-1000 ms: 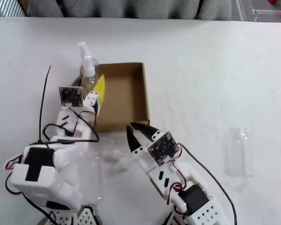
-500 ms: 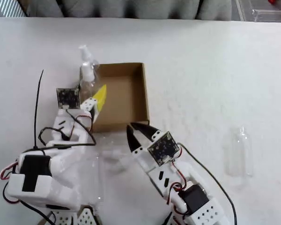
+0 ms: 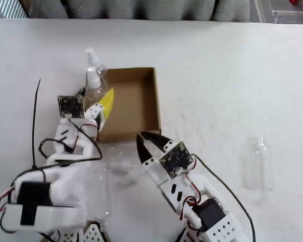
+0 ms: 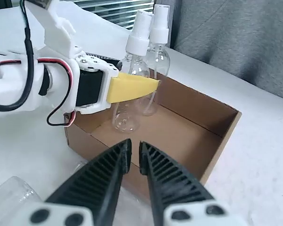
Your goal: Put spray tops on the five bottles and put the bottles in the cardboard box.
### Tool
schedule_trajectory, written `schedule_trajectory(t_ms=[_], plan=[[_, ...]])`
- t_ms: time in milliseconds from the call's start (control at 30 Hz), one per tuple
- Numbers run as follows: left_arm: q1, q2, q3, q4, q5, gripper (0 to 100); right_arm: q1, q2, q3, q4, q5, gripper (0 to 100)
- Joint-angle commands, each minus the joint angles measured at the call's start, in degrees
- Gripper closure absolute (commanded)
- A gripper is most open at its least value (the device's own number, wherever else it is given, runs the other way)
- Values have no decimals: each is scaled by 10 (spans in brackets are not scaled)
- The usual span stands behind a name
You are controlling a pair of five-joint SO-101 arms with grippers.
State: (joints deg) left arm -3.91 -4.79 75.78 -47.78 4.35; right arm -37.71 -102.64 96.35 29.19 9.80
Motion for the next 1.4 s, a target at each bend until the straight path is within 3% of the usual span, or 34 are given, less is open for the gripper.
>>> schedule_trajectory(t_ms=[0,300,600,733,967,1167,1367], plan=[[-6,-129,16,111,-3,702,7,-5,4,0,7,984],[-6,-402,55,427,-24,702,7,-5,4,0,7,984],[-6,-705,5,924,-40,706,7,-5,4,0,7,984],[-5,-785,-51,1097,-40,706,7,-5,4,-1,7,984],[-5,-768,-142,1259,-40,707,7,-5,4,0,7,984],[39,-633,-262,1398,-88,707,7,-5,4,0,7,984],[127,-456,-299,1410,-81,701,9,-4,4,0,7,984]])
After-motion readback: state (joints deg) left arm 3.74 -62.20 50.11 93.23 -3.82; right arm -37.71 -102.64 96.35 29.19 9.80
